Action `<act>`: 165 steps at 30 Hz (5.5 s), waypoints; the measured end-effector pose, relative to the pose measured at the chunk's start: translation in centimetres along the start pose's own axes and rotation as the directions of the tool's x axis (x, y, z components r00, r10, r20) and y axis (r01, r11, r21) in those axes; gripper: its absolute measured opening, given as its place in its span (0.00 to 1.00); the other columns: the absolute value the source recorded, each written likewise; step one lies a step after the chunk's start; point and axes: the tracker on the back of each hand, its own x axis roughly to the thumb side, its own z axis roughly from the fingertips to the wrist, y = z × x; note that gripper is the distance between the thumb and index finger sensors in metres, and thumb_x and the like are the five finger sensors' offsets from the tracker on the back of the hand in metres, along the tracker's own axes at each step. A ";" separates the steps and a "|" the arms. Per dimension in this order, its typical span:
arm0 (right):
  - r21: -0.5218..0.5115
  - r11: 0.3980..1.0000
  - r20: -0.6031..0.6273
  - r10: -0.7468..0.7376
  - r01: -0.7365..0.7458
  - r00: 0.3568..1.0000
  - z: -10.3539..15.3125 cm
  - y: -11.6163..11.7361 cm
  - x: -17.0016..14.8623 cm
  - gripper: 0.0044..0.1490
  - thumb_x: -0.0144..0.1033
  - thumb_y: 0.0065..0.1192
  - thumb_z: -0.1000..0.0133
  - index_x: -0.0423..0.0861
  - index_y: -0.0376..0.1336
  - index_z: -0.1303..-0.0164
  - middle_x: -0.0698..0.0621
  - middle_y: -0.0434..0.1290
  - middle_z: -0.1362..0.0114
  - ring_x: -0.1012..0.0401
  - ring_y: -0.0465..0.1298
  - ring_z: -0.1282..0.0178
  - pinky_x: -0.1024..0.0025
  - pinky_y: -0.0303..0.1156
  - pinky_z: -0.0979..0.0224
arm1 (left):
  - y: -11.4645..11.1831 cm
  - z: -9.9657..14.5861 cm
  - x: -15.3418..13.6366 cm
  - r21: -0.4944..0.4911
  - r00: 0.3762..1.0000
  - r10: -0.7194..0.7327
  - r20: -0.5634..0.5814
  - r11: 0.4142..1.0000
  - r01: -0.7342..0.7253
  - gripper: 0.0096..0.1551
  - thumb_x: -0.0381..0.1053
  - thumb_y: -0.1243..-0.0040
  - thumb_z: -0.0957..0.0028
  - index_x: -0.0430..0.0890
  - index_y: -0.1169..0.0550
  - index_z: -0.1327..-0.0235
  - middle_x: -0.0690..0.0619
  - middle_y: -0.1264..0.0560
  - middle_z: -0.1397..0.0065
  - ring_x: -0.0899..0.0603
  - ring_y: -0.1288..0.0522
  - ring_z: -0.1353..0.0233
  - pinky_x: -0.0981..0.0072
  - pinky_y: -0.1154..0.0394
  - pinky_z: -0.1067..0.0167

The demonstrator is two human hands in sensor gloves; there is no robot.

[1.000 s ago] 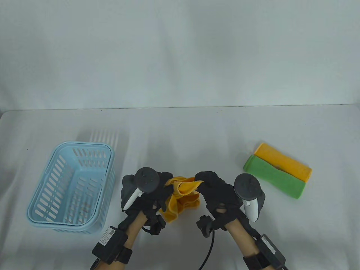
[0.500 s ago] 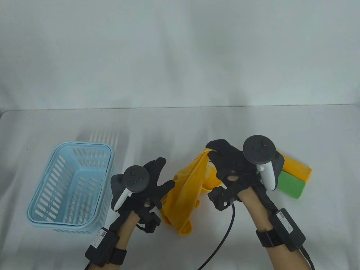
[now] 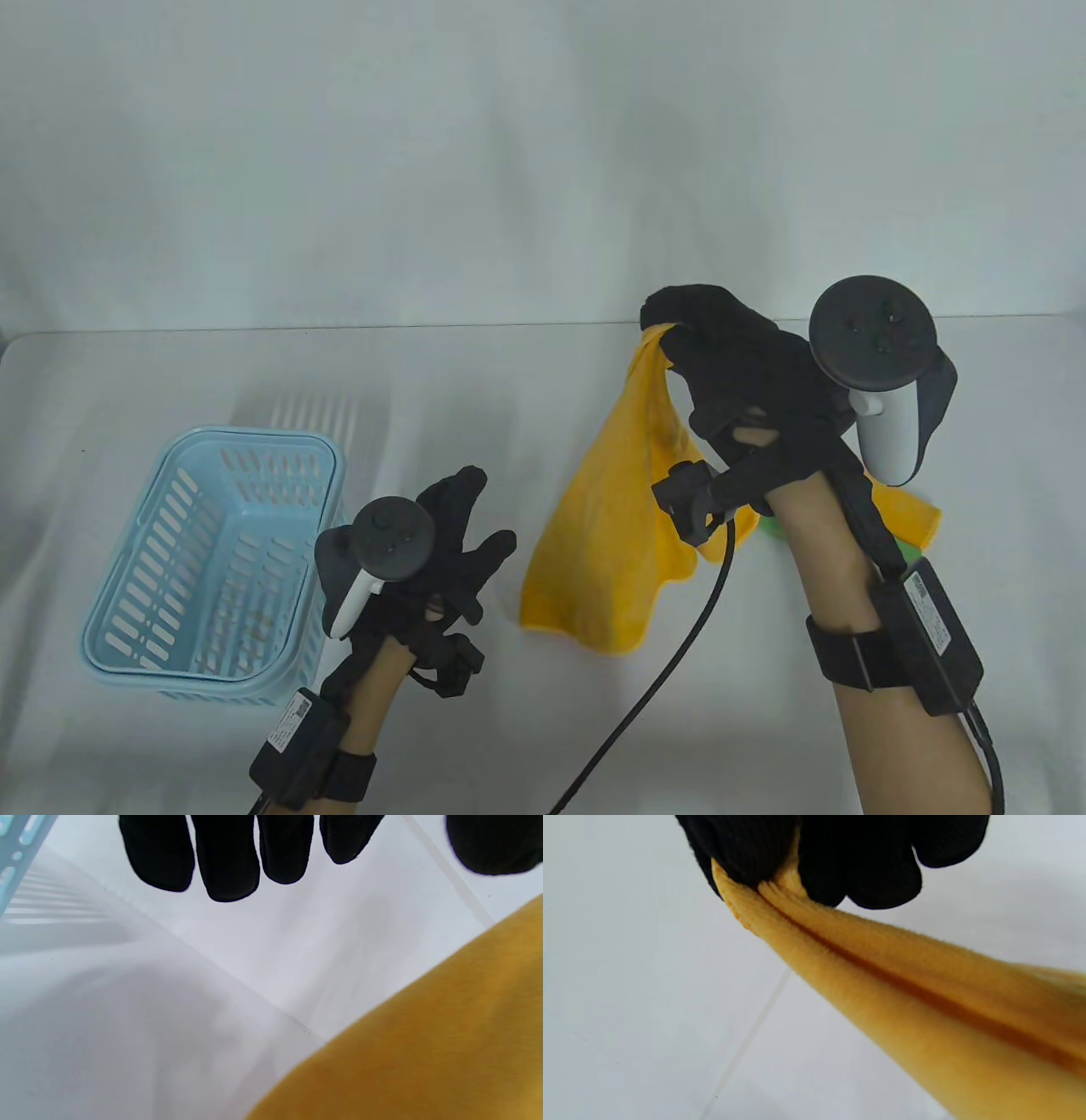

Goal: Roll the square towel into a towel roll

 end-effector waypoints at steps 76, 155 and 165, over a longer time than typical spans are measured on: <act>-0.183 0.943 -0.139 0.257 -0.280 0.956 6.0 -9.3 -10.4 0.23 0.36 0.62 0.55 0.61 0.70 0.50 0.55 0.77 0.41 0.51 0.77 0.38 0.44 0.68 0.31 | 18.5 2.4 6.0 0.181 0.994 0.073 0.076 0.980 -0.086 0.21 0.52 0.34 0.57 0.59 0.16 0.48 0.58 0.16 0.43 0.45 0.14 0.41 0.43 0.26 0.35; 0.330 0.930 -0.274 0.258 -0.161 0.926 13.5 -3.0 -26.1 0.23 0.40 0.64 0.54 0.58 0.70 0.48 0.53 0.79 0.44 0.50 0.78 0.41 0.45 0.69 0.33 | 5.1 6.2 -2.1 -0.433 0.935 -0.353 0.029 0.839 0.330 0.21 0.52 0.37 0.55 0.58 0.18 0.47 0.59 0.16 0.43 0.46 0.13 0.43 0.47 0.23 0.37; 0.221 0.942 -0.399 0.323 -0.251 0.858 7.1 -1.0 -27.8 0.23 0.40 0.64 0.54 0.57 0.70 0.48 0.53 0.79 0.46 0.51 0.78 0.42 0.45 0.69 0.33 | 4.3 -1.2 -1.3 -0.319 0.864 -0.479 -0.154 0.852 0.415 0.21 0.51 0.37 0.56 0.57 0.17 0.47 0.58 0.16 0.43 0.45 0.14 0.43 0.46 0.24 0.37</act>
